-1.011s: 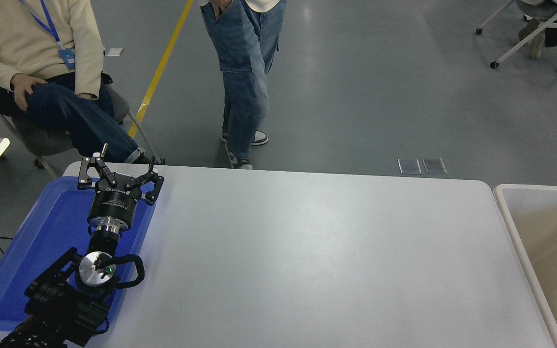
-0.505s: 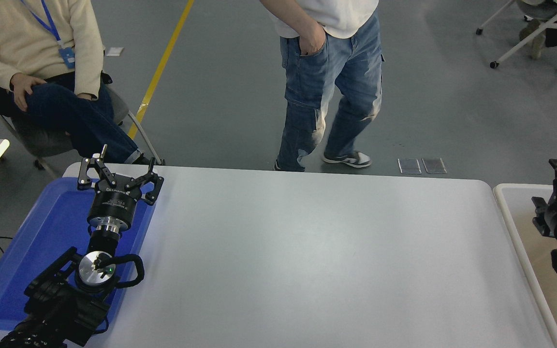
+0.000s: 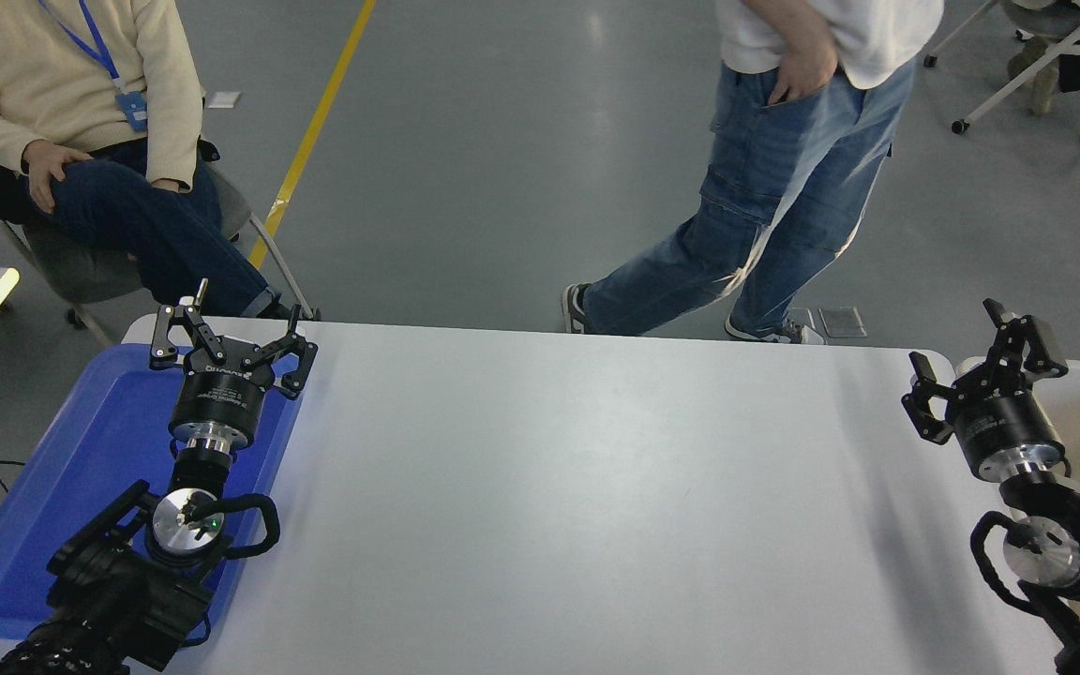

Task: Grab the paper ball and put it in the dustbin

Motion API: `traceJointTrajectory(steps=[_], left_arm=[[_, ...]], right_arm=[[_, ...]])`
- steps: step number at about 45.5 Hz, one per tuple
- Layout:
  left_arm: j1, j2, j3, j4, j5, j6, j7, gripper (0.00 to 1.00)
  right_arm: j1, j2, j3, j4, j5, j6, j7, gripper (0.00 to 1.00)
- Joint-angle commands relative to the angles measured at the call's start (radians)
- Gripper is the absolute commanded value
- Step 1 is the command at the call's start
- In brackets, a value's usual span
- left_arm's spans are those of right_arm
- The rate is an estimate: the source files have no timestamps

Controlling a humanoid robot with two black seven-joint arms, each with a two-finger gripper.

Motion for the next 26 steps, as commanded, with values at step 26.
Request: traceJointTrajectory(steps=[26], left_arm=[[0.000, -0.001, 0.000, 0.000, 0.000, 0.000, 0.001, 1.00]], right_arm=[[0.005, 0.028, -0.019, 0.021, 0.014, 0.041, 0.030, 1.00]])
